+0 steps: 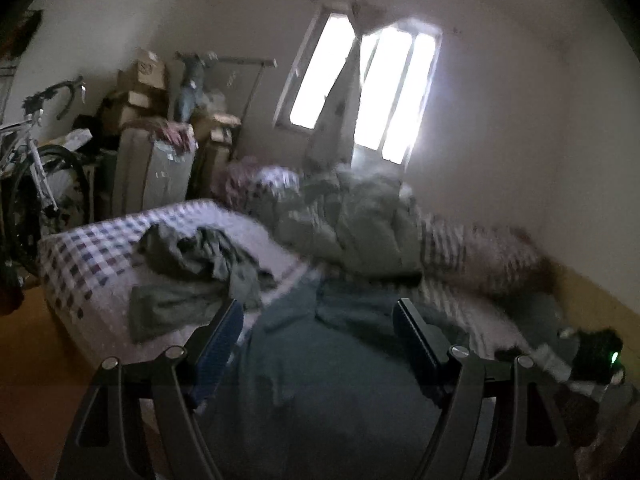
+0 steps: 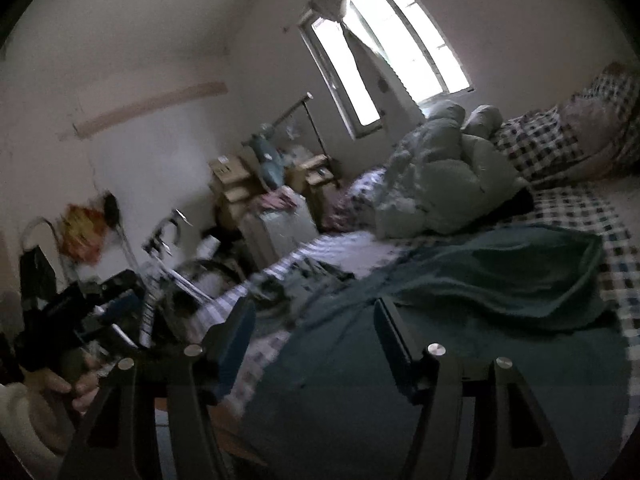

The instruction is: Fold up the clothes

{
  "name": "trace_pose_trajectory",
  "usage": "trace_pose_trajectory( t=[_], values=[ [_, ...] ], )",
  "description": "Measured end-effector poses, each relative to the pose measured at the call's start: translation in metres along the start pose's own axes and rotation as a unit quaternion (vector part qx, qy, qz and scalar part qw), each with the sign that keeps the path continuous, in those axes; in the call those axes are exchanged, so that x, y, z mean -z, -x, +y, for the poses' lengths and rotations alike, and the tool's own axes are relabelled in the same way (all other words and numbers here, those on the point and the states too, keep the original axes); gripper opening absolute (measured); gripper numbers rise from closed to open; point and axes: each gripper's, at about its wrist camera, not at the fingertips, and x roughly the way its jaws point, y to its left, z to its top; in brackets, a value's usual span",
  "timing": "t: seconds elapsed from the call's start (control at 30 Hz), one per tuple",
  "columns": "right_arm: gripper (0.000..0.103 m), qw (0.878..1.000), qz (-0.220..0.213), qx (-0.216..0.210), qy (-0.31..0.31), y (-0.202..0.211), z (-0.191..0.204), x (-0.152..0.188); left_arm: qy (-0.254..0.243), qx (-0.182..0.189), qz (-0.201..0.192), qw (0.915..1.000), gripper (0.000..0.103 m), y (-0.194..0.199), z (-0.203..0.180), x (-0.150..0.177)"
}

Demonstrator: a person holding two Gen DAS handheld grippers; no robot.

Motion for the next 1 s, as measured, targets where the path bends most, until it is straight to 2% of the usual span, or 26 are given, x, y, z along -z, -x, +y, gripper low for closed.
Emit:
trace_pose_trajectory(
  t=[0.03, 0.13, 0.27, 0.47, 0.53, 0.57, 0.7, 0.8, 0.87, 0.9, 0.97, 1.0],
  values=[
    [0.075, 1.0, -0.001, -0.01, -0.004, 0.002, 0.0, -0.002, -0.006, -0.004, 0.019, 0.9998, 0.081, -0.005, -0.003, 0.003],
    [0.078, 1.0, 0.02, -0.02, 0.013, -0.003, 0.011, 0.002, -0.018, -0.026, 0.082, 0.9961, 0.081, -0.03, -0.005, 0.026],
    [0.078, 0.996, 0.074, -0.01, 0.041, -0.021, 0.026, 0.018, -0.023, -0.058, 0.172, 0.9831, 0.081, -0.075, -0.004, 0.067],
    [0.078, 0.993, 0.109, -0.008, 0.051, -0.037, 0.026, 0.034, -0.039, -0.101, 0.198, 0.9743, 0.078, -0.119, 0.0, 0.12],
    [0.078, 0.992, 0.113, -0.006, 0.049, -0.04, 0.023, 0.037, -0.056, -0.113, 0.202, 0.9714, 0.075, -0.132, -0.001, 0.134],
    [0.078, 0.992, 0.115, -0.005, 0.047, -0.041, 0.021, 0.038, -0.064, -0.118, 0.201, 0.9703, 0.07, -0.137, -0.001, 0.137],
    [0.078, 0.993, 0.113, 0.008, 0.039, -0.041, 0.013, 0.038, -0.068, -0.115, 0.191, 0.9725, 0.07, -0.156, -0.001, 0.13],
    [0.078, 0.994, 0.107, 0.015, 0.033, -0.038, 0.007, 0.035, -0.101, -0.111, 0.187, 0.9709, 0.07, -0.177, -0.008, 0.124],
    [0.078, 0.994, 0.105, 0.015, 0.027, -0.039, 0.005, 0.034, -0.126, -0.112, 0.204, 0.9643, 0.068, -0.196, -0.011, 0.128],
    [0.078, 0.994, 0.106, 0.017, 0.025, -0.039, 0.003, 0.034, -0.129, -0.111, 0.216, 0.9614, 0.062, -0.204, -0.01, 0.131],
    [0.078, 0.994, 0.107, 0.02, 0.022, -0.039, 0.001, 0.034, -0.137, -0.11, 0.239, 0.9551, 0.059, -0.22, -0.007, 0.136],
    [0.078, 0.994, 0.108, 0.021, 0.022, -0.039, 0.0, 0.034, -0.139, -0.106, 0.237, 0.9557, 0.055, -0.22, -0.007, 0.134]
  ],
)
